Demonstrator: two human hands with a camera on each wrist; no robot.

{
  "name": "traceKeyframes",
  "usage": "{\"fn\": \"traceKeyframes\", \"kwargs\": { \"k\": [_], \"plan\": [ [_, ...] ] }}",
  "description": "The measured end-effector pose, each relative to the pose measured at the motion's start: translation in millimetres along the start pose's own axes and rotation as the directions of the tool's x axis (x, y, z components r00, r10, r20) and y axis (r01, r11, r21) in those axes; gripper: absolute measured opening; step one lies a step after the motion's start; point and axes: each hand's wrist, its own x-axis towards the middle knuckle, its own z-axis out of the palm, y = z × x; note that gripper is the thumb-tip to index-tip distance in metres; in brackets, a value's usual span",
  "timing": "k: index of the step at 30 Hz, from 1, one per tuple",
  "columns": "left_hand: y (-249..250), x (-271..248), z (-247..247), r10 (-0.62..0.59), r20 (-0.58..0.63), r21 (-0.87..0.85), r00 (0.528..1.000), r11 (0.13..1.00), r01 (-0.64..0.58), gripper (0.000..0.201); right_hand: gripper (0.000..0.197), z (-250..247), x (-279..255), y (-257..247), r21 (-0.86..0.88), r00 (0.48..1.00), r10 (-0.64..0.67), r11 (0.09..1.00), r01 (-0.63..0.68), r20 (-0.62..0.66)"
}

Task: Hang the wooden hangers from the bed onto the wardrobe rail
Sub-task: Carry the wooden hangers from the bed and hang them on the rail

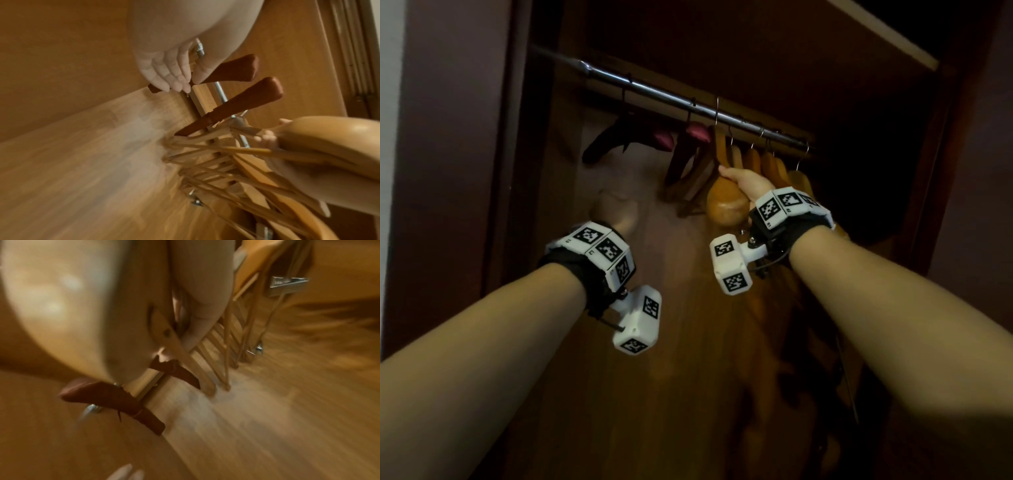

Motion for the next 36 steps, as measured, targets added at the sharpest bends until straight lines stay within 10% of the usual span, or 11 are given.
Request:
{"fn": "traceKeyframes", "kwargs": {
  "k": [7,12,24,31,36],
  "plan": [
    [3,-3,1,-0.014,0.019,-0.015,1.000,1.000,0.015,0.029,0.062,1,26,-9,-0.023,0.999,-0.051,0.998,0.051,-0.001],
    [1,-2,0,-0.020,0.036,-0.006,0.999,1.000,0.020,0.031,0.032,-2,31,3,-0.055,0.999,-0.005,0.998,0.007,0.043],
    [-8,-16,10,-0.077,0.164,-0.057,0.983,0.995,0.087,0.030,0.049,-24,2,30,0.325,0.999,-0.026,0.946,0.013,0.036],
    [-9,-101,60,-0.131,0.393,-0.057,0.910,0.985,0.166,0.020,0.045,-92,-65,61,0.200,0.996,0.090,0.975,-0.094,0.024],
    [17,-198,127,-0.095,0.657,-0.105,0.748,0.971,0.215,0.022,0.035,-174,-115,76,0.114,0.988,0.120,0.988,-0.109,-0.096]
  ]
}}
